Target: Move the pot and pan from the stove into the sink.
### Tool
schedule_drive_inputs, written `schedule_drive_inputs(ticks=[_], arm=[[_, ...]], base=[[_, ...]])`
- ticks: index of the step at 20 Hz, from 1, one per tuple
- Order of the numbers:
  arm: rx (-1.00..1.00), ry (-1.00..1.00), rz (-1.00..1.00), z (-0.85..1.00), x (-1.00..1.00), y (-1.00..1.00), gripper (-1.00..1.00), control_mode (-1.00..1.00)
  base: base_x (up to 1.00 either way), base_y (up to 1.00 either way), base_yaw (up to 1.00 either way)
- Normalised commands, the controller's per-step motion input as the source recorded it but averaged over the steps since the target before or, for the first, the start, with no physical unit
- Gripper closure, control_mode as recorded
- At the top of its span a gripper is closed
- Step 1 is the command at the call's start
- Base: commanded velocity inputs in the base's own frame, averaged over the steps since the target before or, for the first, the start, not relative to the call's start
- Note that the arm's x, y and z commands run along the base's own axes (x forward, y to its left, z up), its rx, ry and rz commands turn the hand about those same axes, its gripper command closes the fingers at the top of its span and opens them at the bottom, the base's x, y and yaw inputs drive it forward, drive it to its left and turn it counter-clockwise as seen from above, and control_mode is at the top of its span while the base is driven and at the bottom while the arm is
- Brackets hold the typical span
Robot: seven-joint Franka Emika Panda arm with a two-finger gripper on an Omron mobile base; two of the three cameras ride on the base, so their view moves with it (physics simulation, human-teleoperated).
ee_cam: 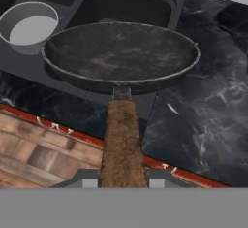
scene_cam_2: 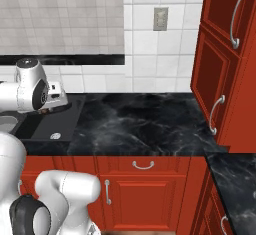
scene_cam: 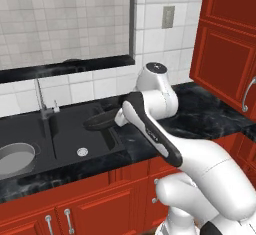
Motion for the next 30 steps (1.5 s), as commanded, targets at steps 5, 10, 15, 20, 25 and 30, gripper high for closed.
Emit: schedule_drive_inputs(ticks=[5, 10, 15, 20, 25, 30], arm=[[0.0, 0.0, 0.0, -0.31, 0.25, 0.32, 1.0, -1.0], [0.0, 0.0, 0.0, -0.32, 0.25, 0.34, 1.0, -1.0], [0.0, 0.0, 0.0, -0.35, 0.26, 0.23, 1.0, -1.0], [0.0, 0.0, 0.0, -0.35, 0.34, 0.16, 1.0, -1.0], [0.0, -0.01, 0.0, -0.33, 0.3, 0.13, 1.0, -1.0], [0.0, -0.03, 0.0, -0.29, 0.25, 0.15, 1.0, -1.0]], base=[[0.0, 0.0, 0.0], [0.0, 0.0, 0.0], [0.0, 0.0, 0.0], [0.0, 0.0, 0.0], [0.0, 0.0, 0.0], [0.0, 0.0, 0.0]])
